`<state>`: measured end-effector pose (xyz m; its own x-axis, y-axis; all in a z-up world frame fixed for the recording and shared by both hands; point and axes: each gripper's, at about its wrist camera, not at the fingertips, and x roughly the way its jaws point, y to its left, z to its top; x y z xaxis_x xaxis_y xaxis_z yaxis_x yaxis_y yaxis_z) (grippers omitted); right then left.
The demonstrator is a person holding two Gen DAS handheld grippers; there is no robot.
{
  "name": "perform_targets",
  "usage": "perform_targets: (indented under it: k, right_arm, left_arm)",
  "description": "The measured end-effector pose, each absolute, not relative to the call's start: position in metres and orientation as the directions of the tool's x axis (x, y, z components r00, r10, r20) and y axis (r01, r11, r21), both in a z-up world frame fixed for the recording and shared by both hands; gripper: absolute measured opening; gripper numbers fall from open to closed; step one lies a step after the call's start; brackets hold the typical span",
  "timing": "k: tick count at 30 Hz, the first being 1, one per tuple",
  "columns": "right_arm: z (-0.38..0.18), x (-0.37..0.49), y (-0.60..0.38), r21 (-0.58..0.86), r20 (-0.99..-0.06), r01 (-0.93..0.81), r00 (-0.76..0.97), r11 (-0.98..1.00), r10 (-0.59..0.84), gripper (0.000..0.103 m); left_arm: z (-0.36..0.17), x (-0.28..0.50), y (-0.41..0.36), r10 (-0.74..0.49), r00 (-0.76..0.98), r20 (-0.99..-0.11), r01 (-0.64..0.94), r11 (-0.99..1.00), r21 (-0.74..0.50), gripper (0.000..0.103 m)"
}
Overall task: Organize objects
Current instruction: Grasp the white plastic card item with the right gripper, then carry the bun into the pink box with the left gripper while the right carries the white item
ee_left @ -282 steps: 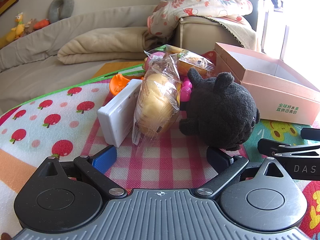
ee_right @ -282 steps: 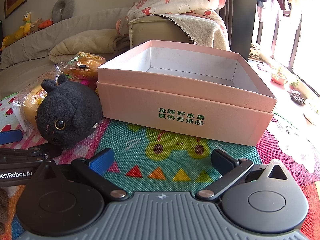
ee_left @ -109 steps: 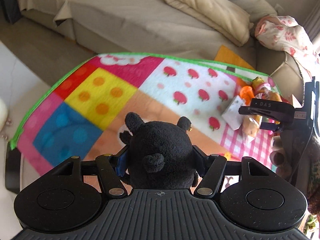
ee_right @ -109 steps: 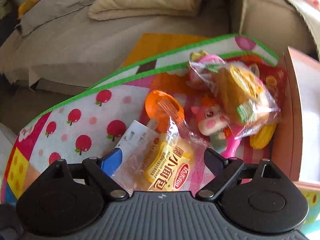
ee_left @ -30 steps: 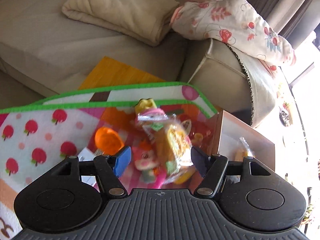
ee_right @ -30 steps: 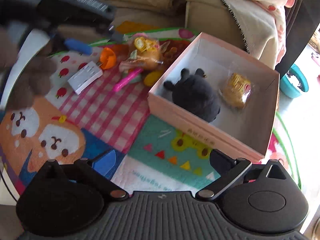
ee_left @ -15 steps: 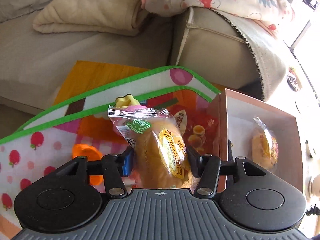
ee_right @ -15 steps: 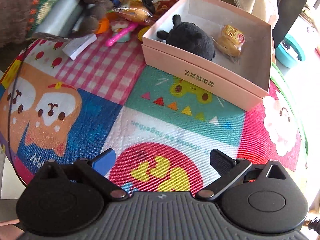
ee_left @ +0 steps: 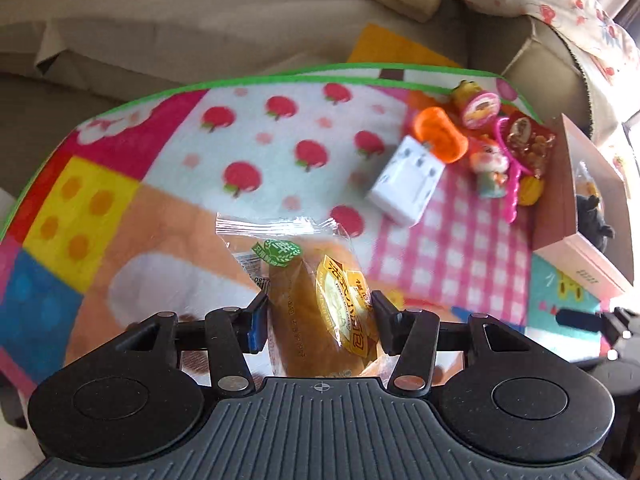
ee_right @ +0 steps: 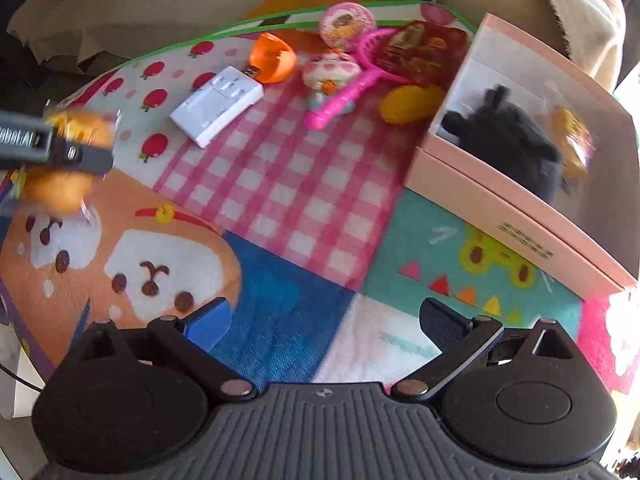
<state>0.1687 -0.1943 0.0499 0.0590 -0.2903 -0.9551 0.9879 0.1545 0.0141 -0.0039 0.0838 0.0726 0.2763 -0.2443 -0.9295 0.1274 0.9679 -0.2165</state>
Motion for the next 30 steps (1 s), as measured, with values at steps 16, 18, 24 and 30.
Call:
perform_targets:
  k: [16,18,24,30]
  right_arm:
    - [0.018,0.297,-0.352,0.025,-0.938,1.0,0.029,0.015,-0.347,0.091]
    - [0.016,0.299,-0.354,0.024,-0.941,0.999,0.031,0.026,-0.338,0.067]
    - [0.02,0.299,-0.329,0.032,-0.942,0.994,0.066,0.107,-0.33,0.048]
    - [0.048,0.271,-0.27,0.047,-0.95,0.992,0.082,0.12,-0.302,0.047]
  left_arm:
    - [0.064,-0.054,0.185,-0.195,0.315,-0.929,-0.029,0.976,-0.215,0.056]
    - [0.064,-0.056,0.188,-0.198,0.315,-0.928,-0.034,0.975,-0.219,0.056]
    - [0.063,-0.058,0.173,-0.219,0.299,-0.929,0.033,0.975,-0.219,0.056]
    - [0.077,-0.06,0.122,-0.262,0.238,-0.935,0.173,0.959,-0.224,0.056]
